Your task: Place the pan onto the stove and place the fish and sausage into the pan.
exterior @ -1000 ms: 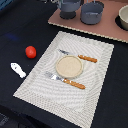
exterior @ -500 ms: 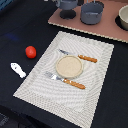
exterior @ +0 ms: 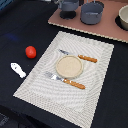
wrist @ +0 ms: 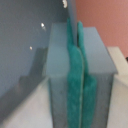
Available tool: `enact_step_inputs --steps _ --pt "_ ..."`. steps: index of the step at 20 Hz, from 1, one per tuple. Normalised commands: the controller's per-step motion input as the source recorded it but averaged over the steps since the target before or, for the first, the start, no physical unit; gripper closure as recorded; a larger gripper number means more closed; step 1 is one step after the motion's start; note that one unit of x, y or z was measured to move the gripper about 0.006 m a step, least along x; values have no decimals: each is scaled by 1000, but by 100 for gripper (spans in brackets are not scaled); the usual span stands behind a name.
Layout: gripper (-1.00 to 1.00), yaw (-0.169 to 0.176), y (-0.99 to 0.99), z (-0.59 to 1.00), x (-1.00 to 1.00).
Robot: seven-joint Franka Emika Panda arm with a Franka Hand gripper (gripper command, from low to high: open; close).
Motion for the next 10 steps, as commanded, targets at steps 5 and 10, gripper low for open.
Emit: enact_step_inputs --steps 5,10 --pt "100 0 81 -166 109" --pt "100 0 201 -109 254"
